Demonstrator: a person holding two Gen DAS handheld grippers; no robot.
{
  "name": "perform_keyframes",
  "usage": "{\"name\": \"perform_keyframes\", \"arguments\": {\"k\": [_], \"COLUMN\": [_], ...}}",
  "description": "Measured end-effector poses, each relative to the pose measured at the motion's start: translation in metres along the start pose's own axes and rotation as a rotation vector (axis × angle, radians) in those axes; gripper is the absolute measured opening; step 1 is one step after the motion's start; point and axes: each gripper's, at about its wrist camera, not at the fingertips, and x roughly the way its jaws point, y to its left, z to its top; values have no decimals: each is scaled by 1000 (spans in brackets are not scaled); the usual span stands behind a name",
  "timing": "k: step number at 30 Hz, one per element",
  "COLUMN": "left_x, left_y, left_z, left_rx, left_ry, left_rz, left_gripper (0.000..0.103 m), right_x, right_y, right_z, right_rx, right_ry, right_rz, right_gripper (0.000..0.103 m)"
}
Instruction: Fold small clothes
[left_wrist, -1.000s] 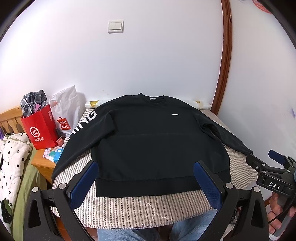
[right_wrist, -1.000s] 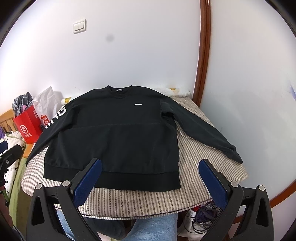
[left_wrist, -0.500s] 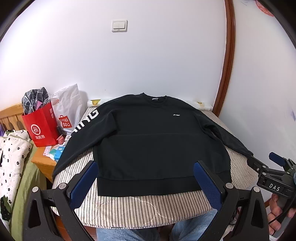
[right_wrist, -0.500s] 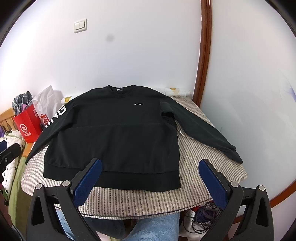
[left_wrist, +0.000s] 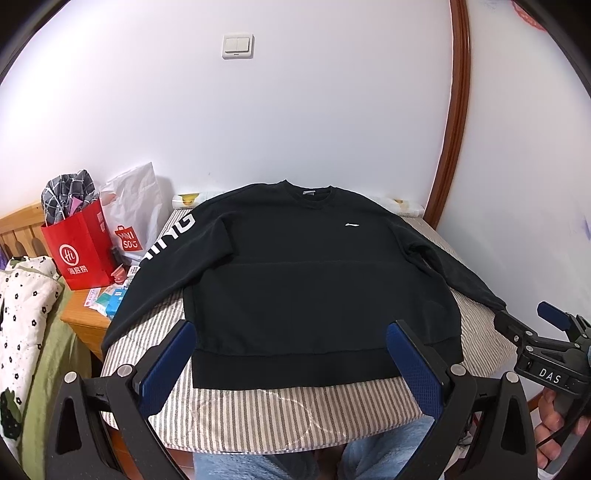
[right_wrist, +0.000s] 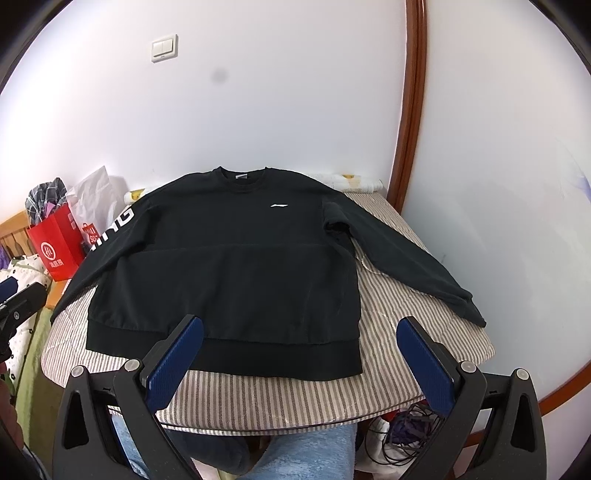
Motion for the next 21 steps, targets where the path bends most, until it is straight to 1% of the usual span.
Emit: {"name": "perform_keyframes", "arguments": {"k": [6, 8, 10, 17, 21], "left_x": [1, 1, 3, 5, 5], "left_y": [1, 1, 1, -4, -2], "left_z": [1, 1, 1, -3, -4], "left_rx": [1, -4, -11, 4, -1], "left_ry": [0, 2, 15, 18, 15], "left_rz": [-1, -7, -31, -44, -50], "left_gripper": [103, 103, 103, 103, 103], "right_x": [0, 1, 1, 1, -1], "right_y": [3, 5, 7, 10, 13], "right_z": [0, 1, 0, -1, -1], "right_rx": [-4, -6, -15, -18, -38], "right_ry": [-3, 1, -1, -5, -3], "right_rz": [11, 5, -1, 9, -6], "right_gripper": [103, 103, 103, 103, 103]}}
